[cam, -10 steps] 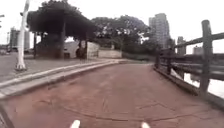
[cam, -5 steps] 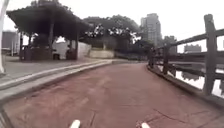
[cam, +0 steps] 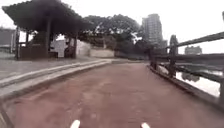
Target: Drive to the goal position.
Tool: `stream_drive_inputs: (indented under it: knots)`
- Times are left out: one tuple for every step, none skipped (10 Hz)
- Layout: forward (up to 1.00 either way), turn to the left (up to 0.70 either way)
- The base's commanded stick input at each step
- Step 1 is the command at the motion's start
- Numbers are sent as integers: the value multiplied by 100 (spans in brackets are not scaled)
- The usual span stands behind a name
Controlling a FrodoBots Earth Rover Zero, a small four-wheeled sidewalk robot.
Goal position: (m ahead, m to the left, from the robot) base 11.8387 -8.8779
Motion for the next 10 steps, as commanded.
stream_drive_inputs:
  knots:
    - [70, 0]
    - [70, 0]
    - [70, 0]
    - [70, 0]
    - [70, 0]
    - [70, 0]
    - [70, 0]
    - [70, 0]
    - [70, 0]
    - [70, 0]
